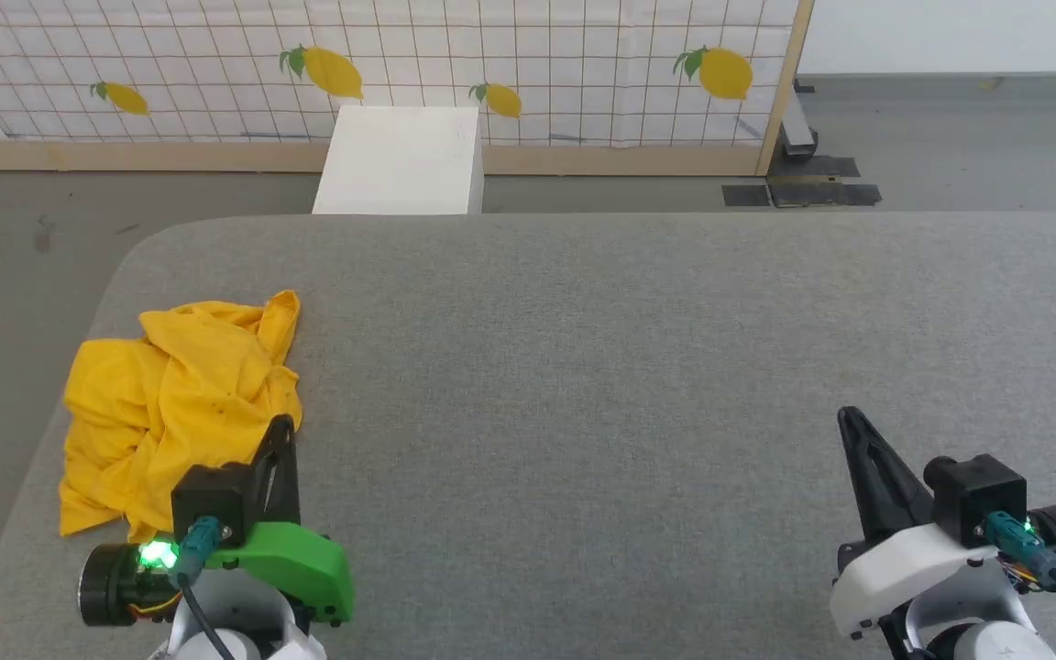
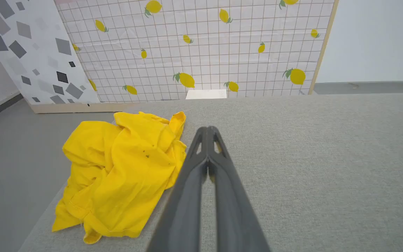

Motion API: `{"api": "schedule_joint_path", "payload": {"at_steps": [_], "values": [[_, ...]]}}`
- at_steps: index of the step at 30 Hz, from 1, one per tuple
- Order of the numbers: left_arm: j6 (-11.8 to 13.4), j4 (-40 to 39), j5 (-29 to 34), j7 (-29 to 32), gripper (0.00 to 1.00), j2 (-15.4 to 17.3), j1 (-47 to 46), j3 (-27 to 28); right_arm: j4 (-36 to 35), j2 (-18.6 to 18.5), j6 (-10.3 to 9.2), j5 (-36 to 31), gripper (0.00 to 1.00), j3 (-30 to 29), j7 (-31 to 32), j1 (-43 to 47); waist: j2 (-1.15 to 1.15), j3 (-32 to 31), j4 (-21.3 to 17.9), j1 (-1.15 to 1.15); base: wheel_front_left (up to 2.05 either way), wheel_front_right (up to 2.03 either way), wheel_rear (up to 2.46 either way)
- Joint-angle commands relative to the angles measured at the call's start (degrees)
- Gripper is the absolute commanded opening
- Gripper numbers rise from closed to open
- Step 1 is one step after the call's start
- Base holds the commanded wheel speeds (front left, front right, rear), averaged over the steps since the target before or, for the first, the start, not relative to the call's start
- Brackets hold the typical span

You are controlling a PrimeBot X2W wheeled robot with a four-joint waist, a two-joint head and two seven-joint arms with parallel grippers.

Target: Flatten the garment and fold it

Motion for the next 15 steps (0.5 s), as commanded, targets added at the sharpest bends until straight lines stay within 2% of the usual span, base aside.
{"api": "schedule_joint_path", "payload": {"at_steps": [1, 15], "values": [[0.38, -0.15, 0.72, 0.08, 0.0, -0.19, 0.63, 0.13, -0.28, 0.16, -0.1, -0.37, 0.0, 0.07, 0.16, -0.93, 0.0, 0.0, 0.0, 0.0, 0.0, 0.0, 0.0], [0.38, -0.15, 0.72, 0.08, 0.0, -0.19, 0.63, 0.13, -0.28, 0.16, -0.1, -0.37, 0.0, 0.07, 0.16, -0.93, 0.0, 0.0, 0.0, 0.0, 0.0, 0.0, 0.0]]}}
